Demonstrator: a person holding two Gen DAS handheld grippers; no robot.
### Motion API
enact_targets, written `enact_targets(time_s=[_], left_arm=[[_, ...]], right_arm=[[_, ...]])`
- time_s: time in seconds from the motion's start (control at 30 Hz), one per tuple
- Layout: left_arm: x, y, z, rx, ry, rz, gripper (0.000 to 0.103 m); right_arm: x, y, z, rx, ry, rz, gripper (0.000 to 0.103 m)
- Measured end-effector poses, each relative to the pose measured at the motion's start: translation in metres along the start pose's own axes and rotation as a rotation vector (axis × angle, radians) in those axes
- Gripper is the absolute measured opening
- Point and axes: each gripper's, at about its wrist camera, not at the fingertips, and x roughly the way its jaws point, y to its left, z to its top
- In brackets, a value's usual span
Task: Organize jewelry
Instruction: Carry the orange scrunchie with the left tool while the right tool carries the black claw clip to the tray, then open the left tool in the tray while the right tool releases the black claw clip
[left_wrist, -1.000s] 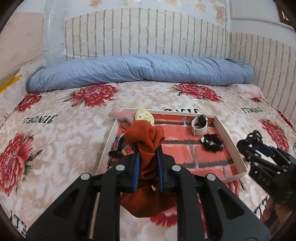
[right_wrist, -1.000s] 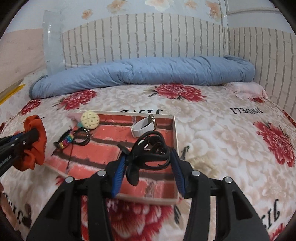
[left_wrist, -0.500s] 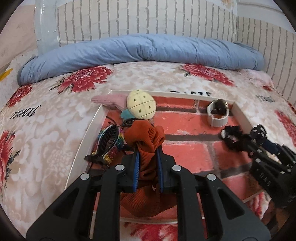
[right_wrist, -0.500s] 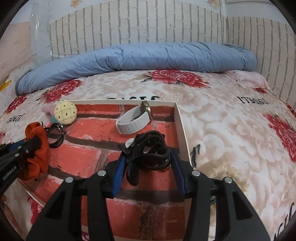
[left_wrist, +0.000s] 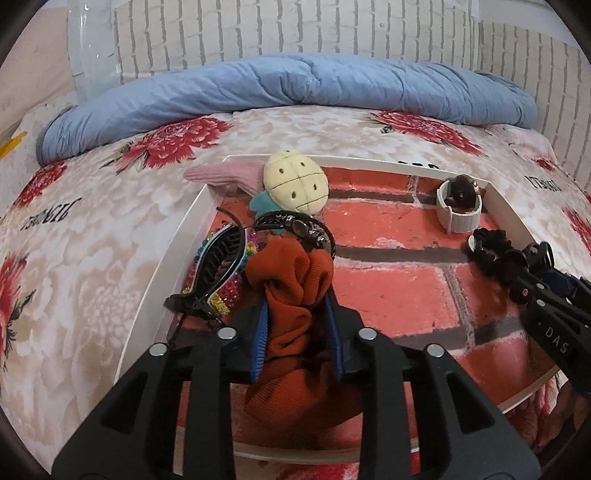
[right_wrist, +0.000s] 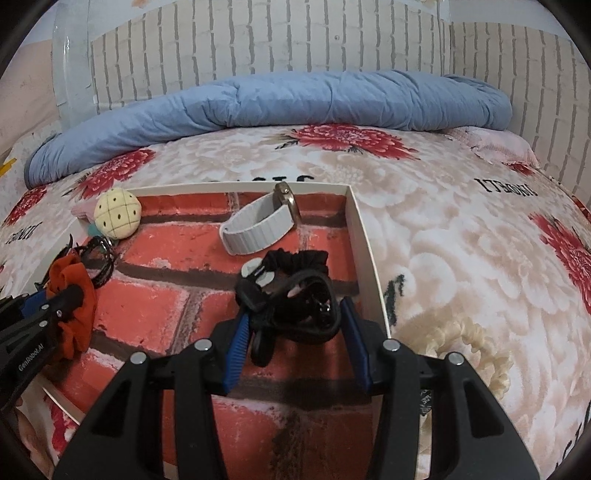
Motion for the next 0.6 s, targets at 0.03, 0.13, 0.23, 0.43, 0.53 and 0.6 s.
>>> enact_targets(time_s=[0.03,0.13,0.23,0.43,0.53,0.6], left_arm=[[-0.0001,0.0010,-0.0003,-0.002,0.000,0.001,0.031],[0.0020,0.0010,-0.0005,0.002,0.005,0.008,0.038],[0.0026,-0.0019,-0.0013,0.018,0.008,0.005,0.044],[-0.0002,-0.0055,-0.0023,0.038,-0.006,0.025,0.059],[0.0000,-0.0065,-0.0024,0.044,-0.006,0.020,0.063],[0.0000,-0.0076,-0.0026,0.049,-0.007,0.016,0.067]], right_arm=[[0.0005,0.0001,0.0001,-0.001,0.003,-0.001,0.047],[0.0031,0.0024,0.0002,-0.014,0.014,-0.003,0.047],[0.0048,0.0028,0.0003,-0.020,0.019,-0.005,0.047],[0.0062,0.0042,-0.0011,-0.023,0.023,-0.005,0.048],[0.0072,0.0043,-0.0016,-0.026,0.030,-0.004,0.048],[0.0069,0.0040,-0.0021,-0.027,0.031,-0.002,0.049]])
